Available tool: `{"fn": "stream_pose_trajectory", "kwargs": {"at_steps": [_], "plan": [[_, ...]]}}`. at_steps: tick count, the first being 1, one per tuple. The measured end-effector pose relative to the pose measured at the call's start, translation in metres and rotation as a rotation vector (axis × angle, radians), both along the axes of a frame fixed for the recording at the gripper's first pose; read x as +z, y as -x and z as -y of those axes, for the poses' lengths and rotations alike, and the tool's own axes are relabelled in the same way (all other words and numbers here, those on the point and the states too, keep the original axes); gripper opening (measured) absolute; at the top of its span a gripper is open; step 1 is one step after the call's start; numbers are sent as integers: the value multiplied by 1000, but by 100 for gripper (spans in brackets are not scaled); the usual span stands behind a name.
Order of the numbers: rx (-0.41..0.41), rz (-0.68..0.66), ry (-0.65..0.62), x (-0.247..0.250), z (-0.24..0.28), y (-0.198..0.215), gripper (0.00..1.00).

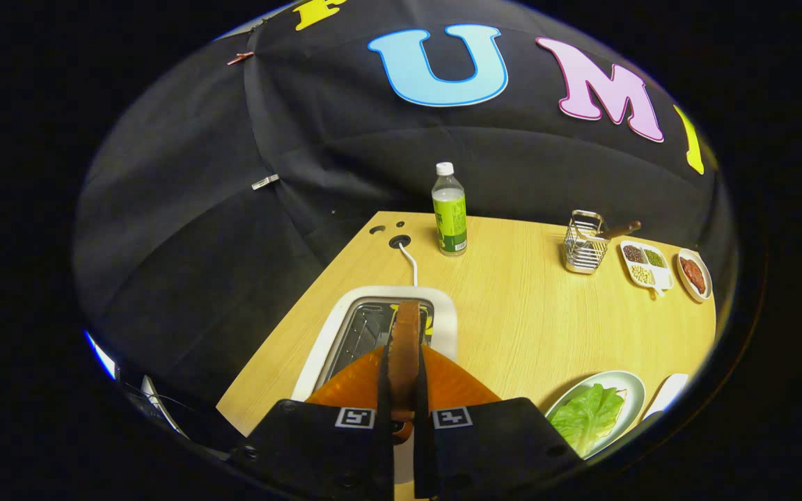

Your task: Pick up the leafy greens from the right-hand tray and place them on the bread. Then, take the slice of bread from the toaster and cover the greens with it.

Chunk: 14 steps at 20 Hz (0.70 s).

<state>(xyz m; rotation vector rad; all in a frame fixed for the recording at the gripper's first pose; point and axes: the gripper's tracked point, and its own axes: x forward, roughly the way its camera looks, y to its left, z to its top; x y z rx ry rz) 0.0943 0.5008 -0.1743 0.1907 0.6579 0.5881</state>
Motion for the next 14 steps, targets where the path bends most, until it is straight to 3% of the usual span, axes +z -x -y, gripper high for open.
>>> {"fn": "stream_pose_trajectory", "kwargs": {"at_steps": [6, 14], "plan": [[-42, 58, -97, 55, 28, -9, 15], [-96, 178, -177, 124, 104, -8, 15]]}}
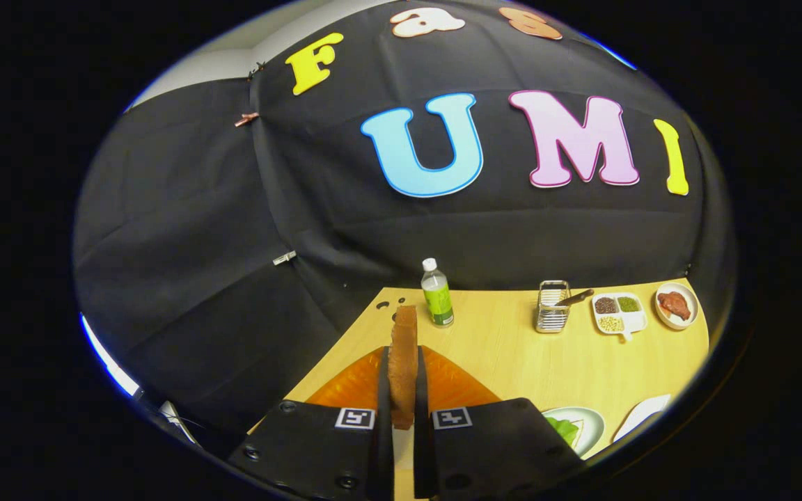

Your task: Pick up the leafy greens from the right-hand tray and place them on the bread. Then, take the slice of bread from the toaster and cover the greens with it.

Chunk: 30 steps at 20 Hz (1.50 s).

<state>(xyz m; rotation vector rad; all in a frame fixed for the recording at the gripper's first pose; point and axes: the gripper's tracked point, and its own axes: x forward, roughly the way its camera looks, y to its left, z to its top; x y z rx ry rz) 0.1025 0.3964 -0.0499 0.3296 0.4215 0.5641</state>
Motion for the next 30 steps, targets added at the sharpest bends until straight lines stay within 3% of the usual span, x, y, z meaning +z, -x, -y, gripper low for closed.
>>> {"fn": "stream_pose_trajectory", "kwargs": {"at_steps": [6, 15, 23, 30], "plan": [[-109, 27, 40, -13, 80, -2, 15], [-249, -46, 108, -77, 171, 5, 15], [-328, -210, 81, -159, 194, 17, 15], [-361, -282, 38, -190, 197, 20, 15]]}}
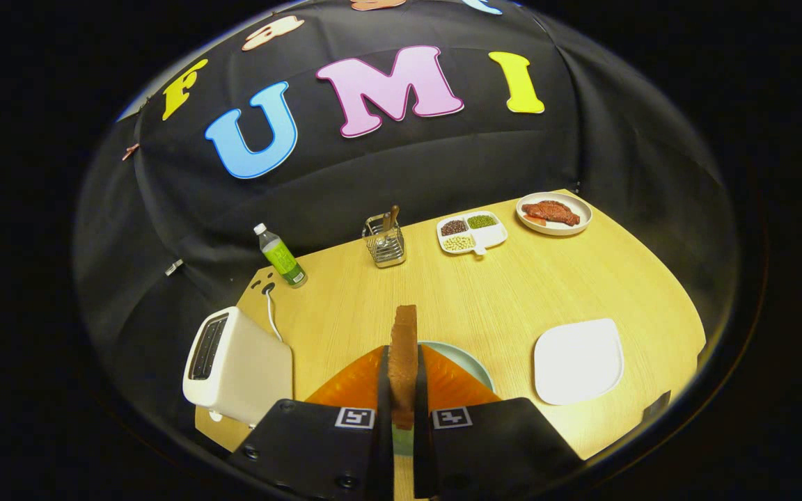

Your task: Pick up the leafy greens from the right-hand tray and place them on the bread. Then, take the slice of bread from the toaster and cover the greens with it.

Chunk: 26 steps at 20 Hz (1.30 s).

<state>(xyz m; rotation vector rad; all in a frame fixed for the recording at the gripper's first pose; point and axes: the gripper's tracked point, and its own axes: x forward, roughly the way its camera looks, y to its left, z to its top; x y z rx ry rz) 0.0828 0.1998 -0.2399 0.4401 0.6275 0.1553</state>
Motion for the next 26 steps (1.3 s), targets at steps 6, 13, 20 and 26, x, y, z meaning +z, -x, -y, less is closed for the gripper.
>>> {"fn": "stream_pose_trajectory", "kwargs": {"at_steps": [6, 13, 20, 26], "plan": [[-24, -32, -98, -11, -17, -1, 15], [-14, -53, -231, -22, -55, -3, 15], [42, -104, 25, -95, -36, 5, 15], [115, -110, 220, -119, -18, 10, 40]]}}
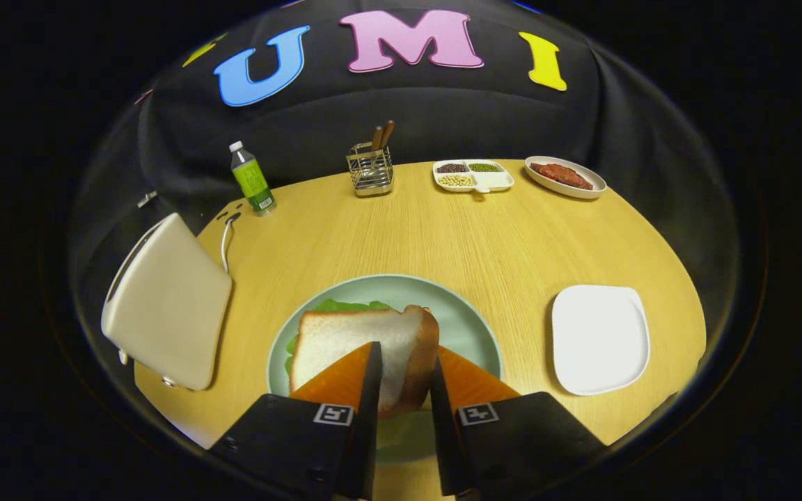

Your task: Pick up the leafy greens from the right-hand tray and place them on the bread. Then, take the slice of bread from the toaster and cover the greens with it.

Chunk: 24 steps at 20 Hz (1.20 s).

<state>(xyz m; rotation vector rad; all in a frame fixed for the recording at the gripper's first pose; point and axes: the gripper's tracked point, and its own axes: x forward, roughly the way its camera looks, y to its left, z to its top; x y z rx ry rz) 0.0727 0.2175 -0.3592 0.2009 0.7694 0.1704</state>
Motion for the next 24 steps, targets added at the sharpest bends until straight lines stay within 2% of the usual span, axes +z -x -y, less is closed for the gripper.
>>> {"fn": "stream_pose_trajectory", "kwargs": {"at_steps": [3, 4, 5, 6, 7, 13, 24], "plan": [[5, 24, 102, 2, 16, -1, 72], [10, 41, 119, 5, 19, -2, 79], [11, 53, 139, 6, 23, -3, 92], [15, 55, 147, 6, 26, -1, 98], [15, 56, 151, 7, 27, 0, 100], [-2, 113, 139, 34, 37, -5, 99], [5, 397, 55, 207, 65, -30, 99]]}}
